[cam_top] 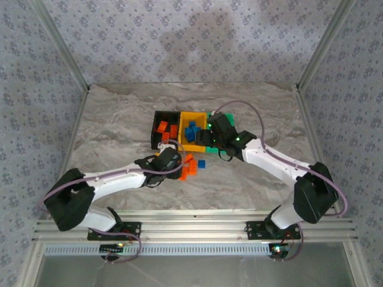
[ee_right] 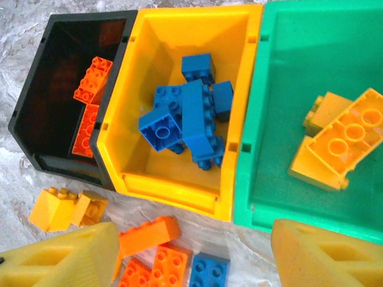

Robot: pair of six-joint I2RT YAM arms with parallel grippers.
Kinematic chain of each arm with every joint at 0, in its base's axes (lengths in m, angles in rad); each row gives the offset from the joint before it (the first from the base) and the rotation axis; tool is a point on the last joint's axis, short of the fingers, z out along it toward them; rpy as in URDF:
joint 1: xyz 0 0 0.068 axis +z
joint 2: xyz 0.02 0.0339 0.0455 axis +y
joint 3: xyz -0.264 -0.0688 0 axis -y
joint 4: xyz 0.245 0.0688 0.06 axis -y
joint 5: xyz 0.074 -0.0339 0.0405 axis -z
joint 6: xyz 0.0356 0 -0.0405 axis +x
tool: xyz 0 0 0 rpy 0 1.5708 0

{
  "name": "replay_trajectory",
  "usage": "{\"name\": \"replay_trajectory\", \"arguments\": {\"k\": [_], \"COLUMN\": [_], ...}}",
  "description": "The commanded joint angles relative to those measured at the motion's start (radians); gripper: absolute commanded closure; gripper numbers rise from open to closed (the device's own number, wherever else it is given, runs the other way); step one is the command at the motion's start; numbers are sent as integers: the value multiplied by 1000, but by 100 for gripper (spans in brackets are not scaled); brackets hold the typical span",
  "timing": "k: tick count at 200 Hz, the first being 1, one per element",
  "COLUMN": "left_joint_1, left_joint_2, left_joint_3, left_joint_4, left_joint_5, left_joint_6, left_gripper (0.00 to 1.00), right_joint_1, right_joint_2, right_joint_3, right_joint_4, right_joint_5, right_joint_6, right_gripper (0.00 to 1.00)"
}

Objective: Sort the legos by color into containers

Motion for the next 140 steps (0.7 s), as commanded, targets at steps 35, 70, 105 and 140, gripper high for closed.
{"name": "replay_trajectory", "arguments": {"k": [35, 70, 105, 140], "left_joint_1": [-2, 7, 4, -31], "left_joint_2": [118, 170, 179, 92], "left_joint_3": [70, 77, 73, 68], "left_joint_4": [49, 60, 52, -23], "left_joint_5": [-45, -34, -28, -45], "left_joint_6": [54, 53, 42, 18], "left_gripper": [33, 47, 63, 72], "right_joint_1": [-13, -19, -29, -37], "right_joint_2": [-125, -152, -178, -209], "right_joint_3": [-56, -69, -84, -109], "right_joint_4": [16, 11, 10, 6], "right_joint_5": [34, 37, 42, 36], "right_joint_6": [16, 15, 22, 32], "right_gripper": [30, 30, 30, 29]}}
